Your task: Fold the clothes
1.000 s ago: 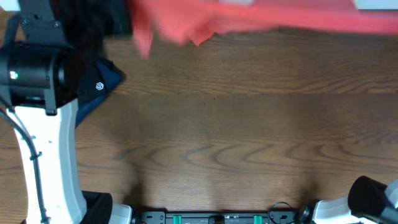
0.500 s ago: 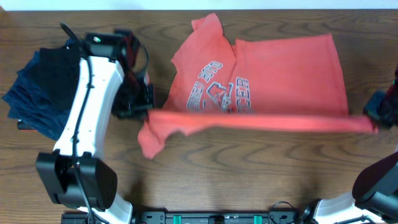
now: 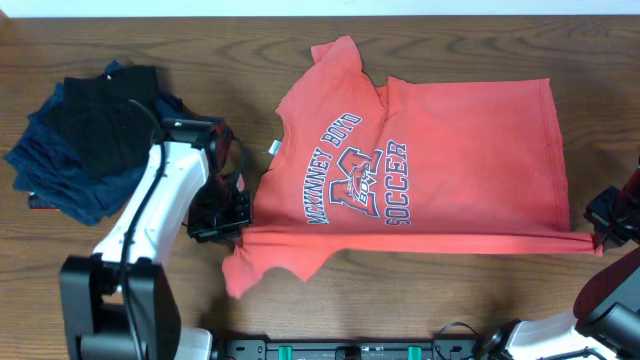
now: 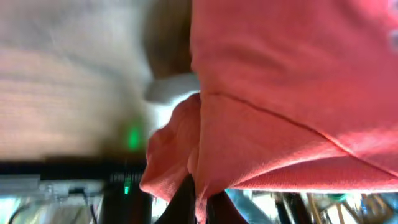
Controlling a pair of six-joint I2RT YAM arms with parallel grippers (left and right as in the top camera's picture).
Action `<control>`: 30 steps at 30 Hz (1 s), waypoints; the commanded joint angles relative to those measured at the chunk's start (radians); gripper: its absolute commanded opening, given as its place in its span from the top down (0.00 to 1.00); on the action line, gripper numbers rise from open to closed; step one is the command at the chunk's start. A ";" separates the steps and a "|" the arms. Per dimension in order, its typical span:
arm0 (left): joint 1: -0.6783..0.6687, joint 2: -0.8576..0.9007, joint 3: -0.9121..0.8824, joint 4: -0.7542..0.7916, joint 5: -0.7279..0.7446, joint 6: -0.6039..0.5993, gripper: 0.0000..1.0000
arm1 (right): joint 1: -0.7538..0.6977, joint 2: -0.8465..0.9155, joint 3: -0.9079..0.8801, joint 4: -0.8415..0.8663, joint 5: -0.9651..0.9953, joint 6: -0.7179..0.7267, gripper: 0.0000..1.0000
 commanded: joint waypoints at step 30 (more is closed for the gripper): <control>-0.004 -0.059 0.050 0.471 0.331 -0.116 0.94 | 0.035 -0.027 0.005 0.269 -0.097 -0.090 0.99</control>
